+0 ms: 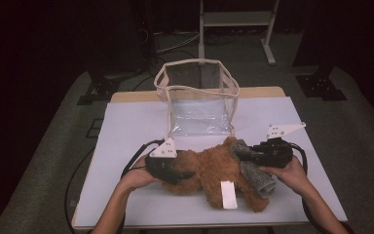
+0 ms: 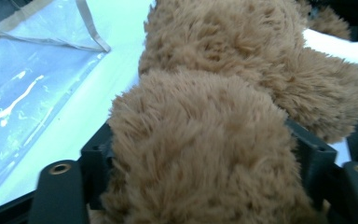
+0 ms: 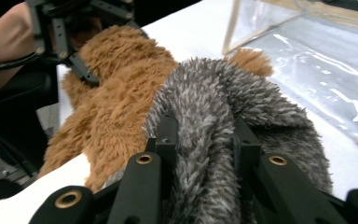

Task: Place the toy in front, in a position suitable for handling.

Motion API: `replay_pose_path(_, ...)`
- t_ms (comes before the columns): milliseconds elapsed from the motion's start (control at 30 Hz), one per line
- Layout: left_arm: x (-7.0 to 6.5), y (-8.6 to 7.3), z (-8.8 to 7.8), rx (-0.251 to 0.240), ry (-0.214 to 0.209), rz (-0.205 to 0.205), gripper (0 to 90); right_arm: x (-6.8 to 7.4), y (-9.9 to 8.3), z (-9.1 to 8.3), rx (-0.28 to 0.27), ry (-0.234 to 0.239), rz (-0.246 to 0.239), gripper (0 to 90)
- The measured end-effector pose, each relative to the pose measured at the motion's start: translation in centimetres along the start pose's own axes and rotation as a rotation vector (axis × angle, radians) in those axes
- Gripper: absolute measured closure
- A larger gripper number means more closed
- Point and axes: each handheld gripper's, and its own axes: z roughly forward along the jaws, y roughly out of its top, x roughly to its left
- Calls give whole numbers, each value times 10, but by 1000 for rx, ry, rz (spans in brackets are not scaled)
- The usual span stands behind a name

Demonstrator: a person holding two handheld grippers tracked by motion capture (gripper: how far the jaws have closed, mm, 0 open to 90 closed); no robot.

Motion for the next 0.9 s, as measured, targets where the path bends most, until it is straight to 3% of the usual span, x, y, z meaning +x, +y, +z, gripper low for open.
replay_pose_path(167, 0, 0, -9, 11, -9, -23, 143, 16, -14, -4, -4, 17, -18, 698)
replay_pose_path(333, -9, -2, -6, 32, -34, 22, 223, 29, -19, -11, -7, 4, -47, 697)
replay_pose_path(533, -20, -5, -12, 43, -48, 67, 236, 9, -12, -28, -79, -66, 30, 697)
replay_pose_path(700, -22, 5, -20, 94, -28, 77, 176, 17, -11, -9, -43, -5, 8, 694)
replay_pose_path(900, -28, 33, -14, 80, -52, 122, 143, 26, -21, -11, -65, 19, 20, 693)
